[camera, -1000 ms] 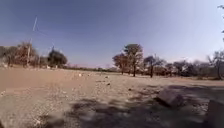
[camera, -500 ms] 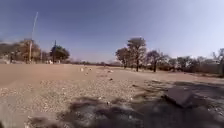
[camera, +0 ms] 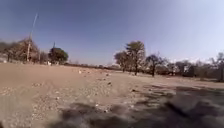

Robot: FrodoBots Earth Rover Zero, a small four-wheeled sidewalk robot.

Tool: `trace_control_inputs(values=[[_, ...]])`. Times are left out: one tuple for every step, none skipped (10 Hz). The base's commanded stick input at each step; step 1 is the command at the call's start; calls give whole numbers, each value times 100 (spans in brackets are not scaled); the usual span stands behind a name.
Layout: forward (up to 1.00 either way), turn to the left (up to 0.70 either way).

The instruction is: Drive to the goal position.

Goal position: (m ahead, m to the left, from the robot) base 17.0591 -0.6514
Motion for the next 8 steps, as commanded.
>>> trace_control_inputs(values=[[50, 0], [50, 0], [50, 0], [50, 0], [50, 0], [50, 0], [50, 0], [50, 0]])
